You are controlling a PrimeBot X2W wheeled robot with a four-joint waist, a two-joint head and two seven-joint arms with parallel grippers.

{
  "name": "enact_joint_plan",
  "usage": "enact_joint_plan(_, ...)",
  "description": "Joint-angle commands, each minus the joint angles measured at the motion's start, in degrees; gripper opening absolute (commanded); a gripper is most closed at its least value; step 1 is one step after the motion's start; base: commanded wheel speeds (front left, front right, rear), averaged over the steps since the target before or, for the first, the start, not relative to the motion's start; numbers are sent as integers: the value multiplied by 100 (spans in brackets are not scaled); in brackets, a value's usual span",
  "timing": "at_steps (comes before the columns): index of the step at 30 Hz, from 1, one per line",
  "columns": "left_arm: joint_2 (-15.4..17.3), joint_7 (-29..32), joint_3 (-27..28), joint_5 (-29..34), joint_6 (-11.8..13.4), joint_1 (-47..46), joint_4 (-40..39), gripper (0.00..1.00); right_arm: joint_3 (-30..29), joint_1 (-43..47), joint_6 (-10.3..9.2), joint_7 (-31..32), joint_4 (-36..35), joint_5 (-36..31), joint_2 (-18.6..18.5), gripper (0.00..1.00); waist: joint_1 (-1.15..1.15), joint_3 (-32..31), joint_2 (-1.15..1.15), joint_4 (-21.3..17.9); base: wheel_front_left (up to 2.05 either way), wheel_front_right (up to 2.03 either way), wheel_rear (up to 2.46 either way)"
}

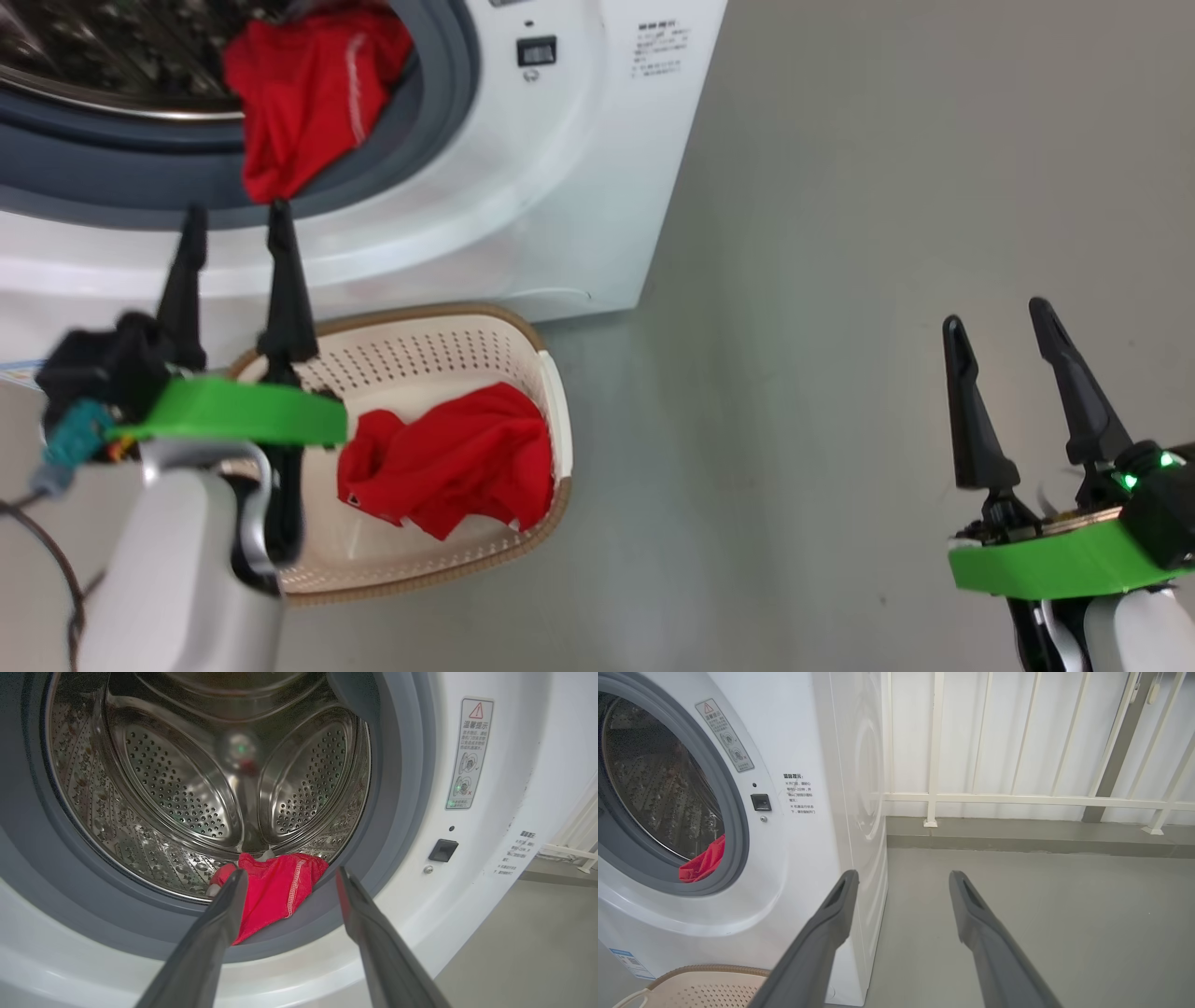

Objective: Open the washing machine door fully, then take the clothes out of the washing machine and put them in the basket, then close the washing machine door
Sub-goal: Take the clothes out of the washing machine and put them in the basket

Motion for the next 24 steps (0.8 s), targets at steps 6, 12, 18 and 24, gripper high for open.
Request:
enact_joint_plan(6,341,5,213,64,-35,-800,347,100,143,-300,28,-35,-146,131,-71,100,0,425,0,-164,0,0,0)
enact_joint_plan(12,524,214,276,13,-20,-1461,887,100,231,-431,28,-35,-74,136,-71,100,0,691,0,-232,0,0,0)
enact_joint_plan(18,688,343,342,-84,-97,-1984,1263,100,253,-536,28,-35,-19,165,-71,100,0,892,0,-272,0,0,0)
enact_joint_plan(24,878,542,351,-235,-358,-2571,1866,100,324,-646,28,-35,66,148,-71,100,0,1043,0,-338,0,0,0)
